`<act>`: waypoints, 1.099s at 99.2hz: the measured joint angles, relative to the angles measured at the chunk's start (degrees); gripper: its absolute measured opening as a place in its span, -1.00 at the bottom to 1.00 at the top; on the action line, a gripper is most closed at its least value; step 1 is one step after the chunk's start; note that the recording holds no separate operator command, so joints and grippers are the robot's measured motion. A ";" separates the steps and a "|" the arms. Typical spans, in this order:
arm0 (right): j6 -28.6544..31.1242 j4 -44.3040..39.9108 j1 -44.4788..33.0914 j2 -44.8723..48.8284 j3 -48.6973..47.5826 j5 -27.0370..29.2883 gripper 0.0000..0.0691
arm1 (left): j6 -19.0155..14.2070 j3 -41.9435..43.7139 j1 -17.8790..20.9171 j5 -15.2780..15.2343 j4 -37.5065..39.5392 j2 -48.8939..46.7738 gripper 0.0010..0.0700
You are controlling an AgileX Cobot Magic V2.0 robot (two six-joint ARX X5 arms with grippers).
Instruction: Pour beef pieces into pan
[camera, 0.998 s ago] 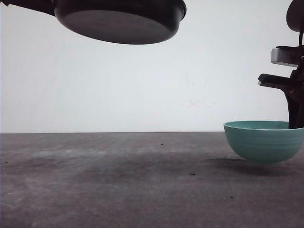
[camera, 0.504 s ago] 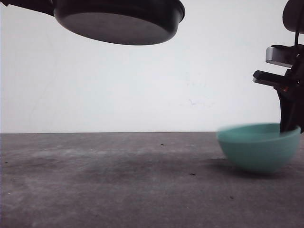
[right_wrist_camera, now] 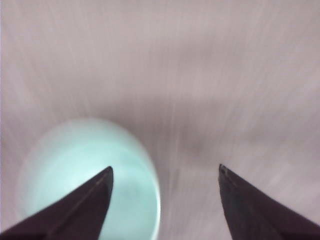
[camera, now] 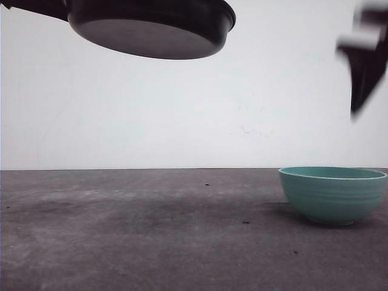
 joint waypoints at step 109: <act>-2.25 -16.55 9.18 -43.17 6.71 3.54 -0.98 | 1.62 -3.61 -0.31 -0.96 19.56 31.39 -0.87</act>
